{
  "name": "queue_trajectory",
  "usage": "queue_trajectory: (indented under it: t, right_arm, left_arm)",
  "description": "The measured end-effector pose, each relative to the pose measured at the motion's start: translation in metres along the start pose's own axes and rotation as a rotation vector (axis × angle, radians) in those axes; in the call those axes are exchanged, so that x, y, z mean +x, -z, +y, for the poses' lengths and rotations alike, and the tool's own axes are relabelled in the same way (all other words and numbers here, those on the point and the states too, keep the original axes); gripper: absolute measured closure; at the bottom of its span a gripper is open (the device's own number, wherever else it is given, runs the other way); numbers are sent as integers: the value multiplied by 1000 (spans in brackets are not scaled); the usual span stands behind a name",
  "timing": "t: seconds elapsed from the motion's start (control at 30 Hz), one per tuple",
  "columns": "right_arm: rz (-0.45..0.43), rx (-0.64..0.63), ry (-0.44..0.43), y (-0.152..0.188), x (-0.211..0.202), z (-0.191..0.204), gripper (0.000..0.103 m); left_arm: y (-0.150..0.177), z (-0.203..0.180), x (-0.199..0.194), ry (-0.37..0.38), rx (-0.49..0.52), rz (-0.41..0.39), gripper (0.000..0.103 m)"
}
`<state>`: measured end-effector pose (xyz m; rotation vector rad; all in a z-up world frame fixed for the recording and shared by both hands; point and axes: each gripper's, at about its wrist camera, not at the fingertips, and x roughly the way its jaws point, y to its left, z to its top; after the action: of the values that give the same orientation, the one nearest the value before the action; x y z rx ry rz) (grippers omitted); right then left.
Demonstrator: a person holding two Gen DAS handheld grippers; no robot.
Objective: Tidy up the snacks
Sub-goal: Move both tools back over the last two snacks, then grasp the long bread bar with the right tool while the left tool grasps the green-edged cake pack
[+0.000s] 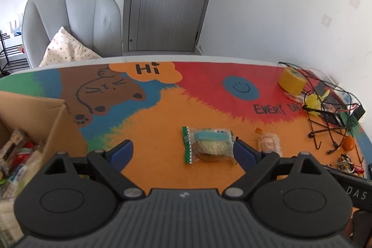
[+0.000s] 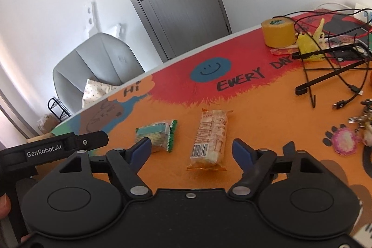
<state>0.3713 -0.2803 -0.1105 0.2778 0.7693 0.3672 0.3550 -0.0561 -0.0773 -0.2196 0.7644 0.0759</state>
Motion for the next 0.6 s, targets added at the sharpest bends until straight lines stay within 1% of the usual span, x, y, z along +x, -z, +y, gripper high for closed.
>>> queue_trajectory:
  t: [0.17,0.3,0.33,0.4,0.47,0.5,0.57,0.6]
  right_arm:
    - [32,-4,23,1,24,-4,31]
    - [49,-14,49,1,40,-5,31]
    - [54,-15,49,1,43,-5,33]
    - [68,-28,67,2,51,-5,39]
    - [82,-39,96,4,56,-5,52]
    - [75,-45,103,4,56,-5,55]
    - [82,-47,108,3,55,-7,62]
    - [85,-49,113,3,55,-8,65]
  left_arm:
    - [-3,1,23,-7,5,35,11]
    - [-3,0,39,-3,9,60,11]
    - [-3,-1,44,-3,11,67,11]
    - [-3,-4,52,2,14,80,11]
    - [-4,-7,58,8,19,90,11]
    - [-4,-9,61,12,21,94,11]
    - [-4,-12,67,19,22,98,11]
    - [-4,-15,70,23,20,103,11]
